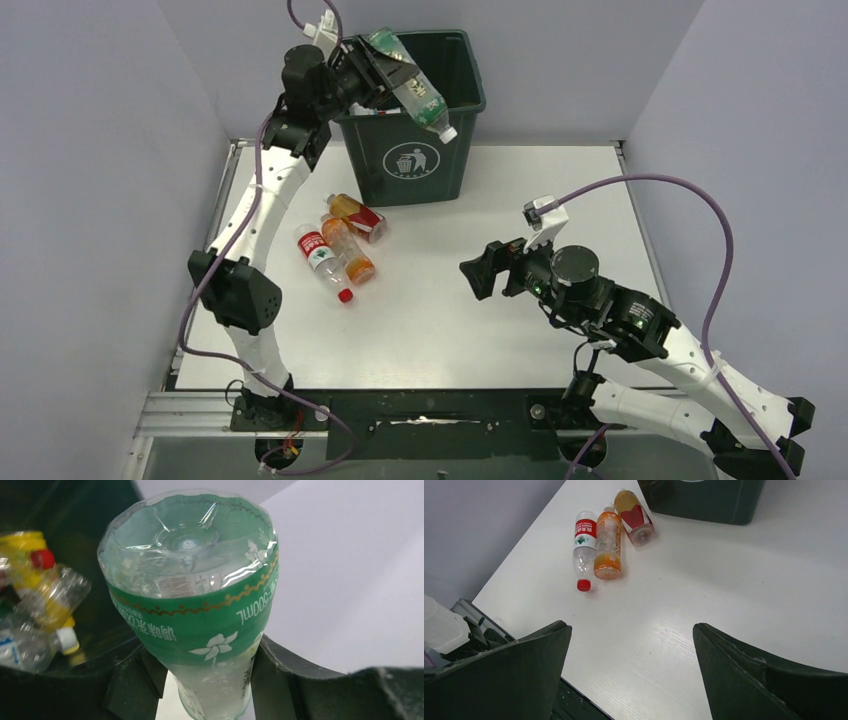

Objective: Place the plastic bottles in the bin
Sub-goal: Place the plastic bottle in the trash bin, then pick up the plastic bottle at the center of the board.

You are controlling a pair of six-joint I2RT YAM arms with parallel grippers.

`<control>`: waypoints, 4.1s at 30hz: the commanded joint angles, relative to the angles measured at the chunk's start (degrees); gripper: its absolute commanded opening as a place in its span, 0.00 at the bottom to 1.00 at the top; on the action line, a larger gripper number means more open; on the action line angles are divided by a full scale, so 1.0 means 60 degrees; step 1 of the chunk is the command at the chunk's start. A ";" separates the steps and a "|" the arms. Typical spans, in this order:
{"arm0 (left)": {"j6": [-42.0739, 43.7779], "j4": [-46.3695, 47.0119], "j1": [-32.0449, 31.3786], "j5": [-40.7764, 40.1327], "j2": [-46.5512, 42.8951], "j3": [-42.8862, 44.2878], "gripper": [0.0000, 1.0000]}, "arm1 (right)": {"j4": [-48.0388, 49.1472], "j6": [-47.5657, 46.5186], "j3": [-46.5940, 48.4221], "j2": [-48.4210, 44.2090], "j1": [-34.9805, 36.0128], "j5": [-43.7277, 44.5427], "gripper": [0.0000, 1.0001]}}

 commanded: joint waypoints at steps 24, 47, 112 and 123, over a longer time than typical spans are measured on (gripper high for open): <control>0.0149 0.2569 0.0666 0.0093 0.4723 0.5174 0.64 | 0.0997 0.0770 -0.0284 0.0934 0.0767 -0.0501 0.98; 0.0943 0.0753 0.0998 0.0010 0.5164 0.5675 0.83 | 0.1332 0.0872 -0.0415 0.1426 0.0877 -0.0797 0.98; 0.0268 -0.6184 0.2084 -0.6561 -0.2489 -0.7193 0.86 | 0.2189 0.1046 -0.0982 0.3480 0.0730 -0.1548 0.98; 0.0233 -0.5717 0.2008 -0.6881 -0.1691 -0.7453 0.86 | 0.2204 0.1072 -0.1036 0.3464 0.0729 -0.1546 0.98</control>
